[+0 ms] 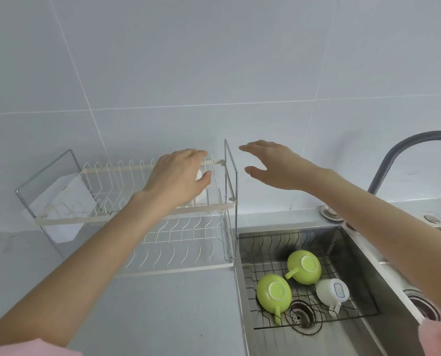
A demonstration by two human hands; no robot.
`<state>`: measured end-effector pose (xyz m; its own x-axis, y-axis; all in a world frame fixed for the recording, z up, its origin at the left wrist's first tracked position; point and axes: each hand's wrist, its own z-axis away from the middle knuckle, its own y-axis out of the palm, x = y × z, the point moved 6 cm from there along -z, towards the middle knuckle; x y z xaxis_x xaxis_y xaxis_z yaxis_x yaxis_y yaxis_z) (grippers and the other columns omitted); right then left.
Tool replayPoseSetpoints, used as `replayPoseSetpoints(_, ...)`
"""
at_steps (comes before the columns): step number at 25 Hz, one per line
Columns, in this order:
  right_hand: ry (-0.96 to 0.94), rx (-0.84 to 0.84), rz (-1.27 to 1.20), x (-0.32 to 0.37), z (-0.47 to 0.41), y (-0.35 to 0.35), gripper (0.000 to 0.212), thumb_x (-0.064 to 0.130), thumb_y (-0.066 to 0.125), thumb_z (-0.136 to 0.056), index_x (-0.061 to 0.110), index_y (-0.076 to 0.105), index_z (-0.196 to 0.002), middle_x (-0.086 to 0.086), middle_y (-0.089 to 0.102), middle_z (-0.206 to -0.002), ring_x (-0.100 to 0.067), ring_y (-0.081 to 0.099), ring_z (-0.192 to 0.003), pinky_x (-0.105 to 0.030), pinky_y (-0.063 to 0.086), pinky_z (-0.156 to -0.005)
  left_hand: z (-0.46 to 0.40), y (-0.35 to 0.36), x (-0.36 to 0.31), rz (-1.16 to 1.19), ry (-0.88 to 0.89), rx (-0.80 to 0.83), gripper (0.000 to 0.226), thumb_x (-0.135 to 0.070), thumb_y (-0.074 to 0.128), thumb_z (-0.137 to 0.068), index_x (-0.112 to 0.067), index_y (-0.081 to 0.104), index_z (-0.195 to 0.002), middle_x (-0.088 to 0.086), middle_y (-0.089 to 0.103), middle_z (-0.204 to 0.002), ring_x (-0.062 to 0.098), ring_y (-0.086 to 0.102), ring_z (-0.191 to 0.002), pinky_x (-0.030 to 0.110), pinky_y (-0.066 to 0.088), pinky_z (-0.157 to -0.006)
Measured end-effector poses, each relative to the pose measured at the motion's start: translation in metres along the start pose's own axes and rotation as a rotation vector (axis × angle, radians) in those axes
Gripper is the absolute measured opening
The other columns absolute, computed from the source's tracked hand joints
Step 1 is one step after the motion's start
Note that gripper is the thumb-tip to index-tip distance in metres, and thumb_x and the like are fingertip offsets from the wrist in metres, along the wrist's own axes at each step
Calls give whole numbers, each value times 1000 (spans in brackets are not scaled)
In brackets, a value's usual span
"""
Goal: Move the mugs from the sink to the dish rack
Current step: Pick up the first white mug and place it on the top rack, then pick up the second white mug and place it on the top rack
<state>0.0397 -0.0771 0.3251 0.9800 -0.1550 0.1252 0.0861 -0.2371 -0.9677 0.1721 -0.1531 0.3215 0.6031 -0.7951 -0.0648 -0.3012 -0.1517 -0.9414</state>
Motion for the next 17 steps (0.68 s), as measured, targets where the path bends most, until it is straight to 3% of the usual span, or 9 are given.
replayPoseSetpoints(10,216,98,-111,-123,119,35,51,29,45,-93,21,32,-142,0,38,-148,-23,46,-126,-35,37,-102,16,58,-116,91,117,53,50,-34,40,-93,-17,34,-139,-2,42,-146,19,41,-132,33,33,-104)
replayPoseSetpoints(14,290,156,-168,-169,156,67,51,27,46,-92,19,34,-141,-4,41,-146,-28,39,-132,-38,34,-110,21,94,-156,136,81,116,50,-36,39,-93,-19,31,-140,-3,38,-148,20,39,-133,33,33,-105)
replayPoseSetpoints(17,325,208,-213,-194,178,88,50,26,47,-93,16,35,-140,-9,48,-136,-25,48,-119,-29,36,-95,22,124,-184,195,52,166,51,-37,39,-92,-20,31,-140,-2,37,-149,21,39,-133,33,34,-104)
